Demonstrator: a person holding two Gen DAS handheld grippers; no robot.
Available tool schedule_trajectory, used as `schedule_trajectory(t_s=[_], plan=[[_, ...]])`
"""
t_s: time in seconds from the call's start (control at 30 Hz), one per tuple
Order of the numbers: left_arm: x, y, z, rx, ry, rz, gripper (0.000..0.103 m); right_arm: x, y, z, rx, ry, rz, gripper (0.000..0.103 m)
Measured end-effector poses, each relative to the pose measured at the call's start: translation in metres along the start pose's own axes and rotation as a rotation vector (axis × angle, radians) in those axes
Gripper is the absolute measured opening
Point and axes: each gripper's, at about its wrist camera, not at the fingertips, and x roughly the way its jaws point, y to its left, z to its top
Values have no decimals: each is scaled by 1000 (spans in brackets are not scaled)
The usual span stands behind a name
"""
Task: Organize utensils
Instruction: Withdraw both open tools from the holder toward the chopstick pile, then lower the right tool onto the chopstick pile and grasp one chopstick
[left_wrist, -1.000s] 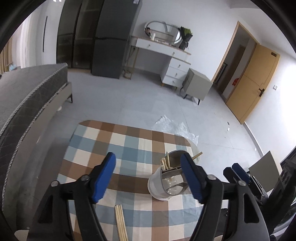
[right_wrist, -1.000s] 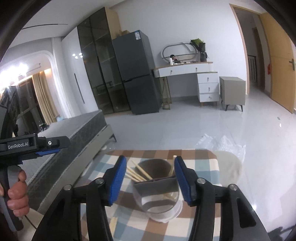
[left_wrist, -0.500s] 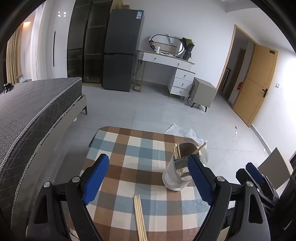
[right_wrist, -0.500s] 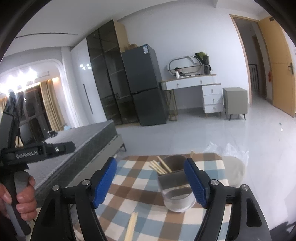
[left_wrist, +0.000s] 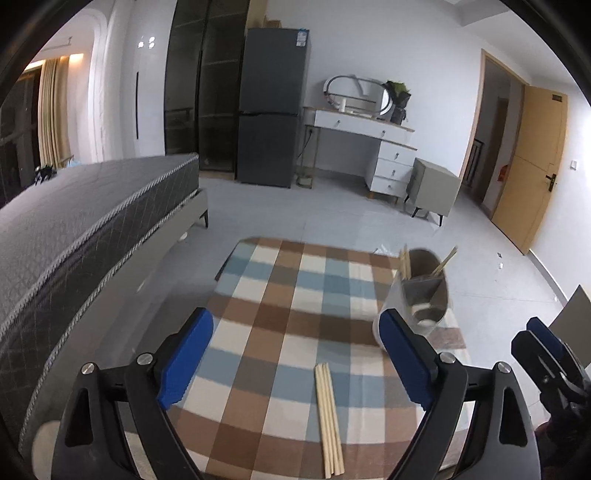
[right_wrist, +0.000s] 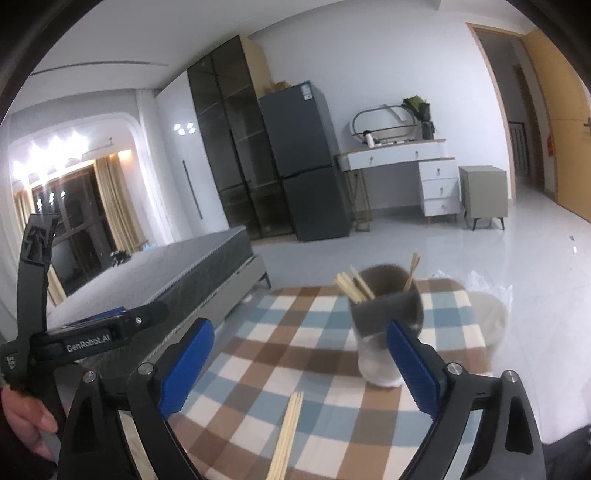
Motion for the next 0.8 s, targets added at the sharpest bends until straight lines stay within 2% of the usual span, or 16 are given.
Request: schedule_trajectory(t_s=[0.27, 0.47, 0.6, 0.8], plan=[[33, 19, -25, -38, 52, 18, 88, 27, 3, -32, -17, 98, -25, 95], [55, 24, -44, -21, 105, 36, 89, 53, 3, -52, -17, 197, -32, 95], [78, 36, -56, -47, 190, 40, 88, 81, 1, -66, -3, 303, -43, 95], [106, 55, -63, -112, 312, 92, 88, 126, -2, -83, 13, 453, -47, 95]])
